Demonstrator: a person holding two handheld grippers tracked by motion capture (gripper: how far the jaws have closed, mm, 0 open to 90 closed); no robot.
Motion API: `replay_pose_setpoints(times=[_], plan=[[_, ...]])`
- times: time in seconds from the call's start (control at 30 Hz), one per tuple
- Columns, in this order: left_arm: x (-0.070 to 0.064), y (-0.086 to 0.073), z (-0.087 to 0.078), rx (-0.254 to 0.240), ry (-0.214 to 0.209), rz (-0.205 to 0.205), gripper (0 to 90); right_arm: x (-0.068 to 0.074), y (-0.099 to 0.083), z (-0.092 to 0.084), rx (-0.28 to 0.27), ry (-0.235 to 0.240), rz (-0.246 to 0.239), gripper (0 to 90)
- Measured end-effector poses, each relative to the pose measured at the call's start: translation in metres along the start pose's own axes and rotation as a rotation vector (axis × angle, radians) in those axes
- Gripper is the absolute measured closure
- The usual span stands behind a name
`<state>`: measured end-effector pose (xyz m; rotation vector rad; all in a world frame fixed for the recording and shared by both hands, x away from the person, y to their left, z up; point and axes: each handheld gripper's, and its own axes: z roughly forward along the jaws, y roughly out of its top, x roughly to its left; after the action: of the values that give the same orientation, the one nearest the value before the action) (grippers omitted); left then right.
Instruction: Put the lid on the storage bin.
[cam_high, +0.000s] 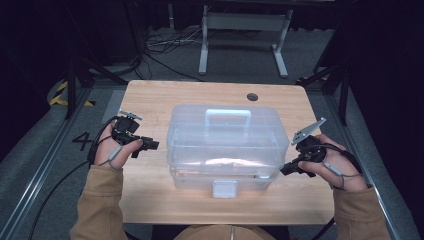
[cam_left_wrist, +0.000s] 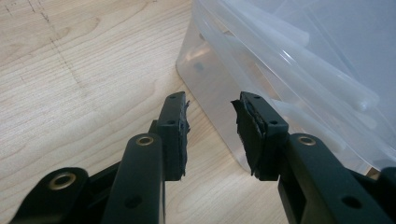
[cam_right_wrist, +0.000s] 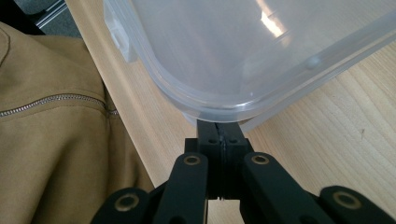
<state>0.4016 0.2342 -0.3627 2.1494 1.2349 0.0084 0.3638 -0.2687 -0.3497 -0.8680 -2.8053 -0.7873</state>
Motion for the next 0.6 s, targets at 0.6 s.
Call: replay_pose_setpoints(times=[0.6], plan=[[0.0, 0.0006, 0.0045, 0.016, 0.001, 0.005, 62.2, -0.0022, 0.0004, 0.0082, 0.05, 0.011, -0.004, 90.0]])
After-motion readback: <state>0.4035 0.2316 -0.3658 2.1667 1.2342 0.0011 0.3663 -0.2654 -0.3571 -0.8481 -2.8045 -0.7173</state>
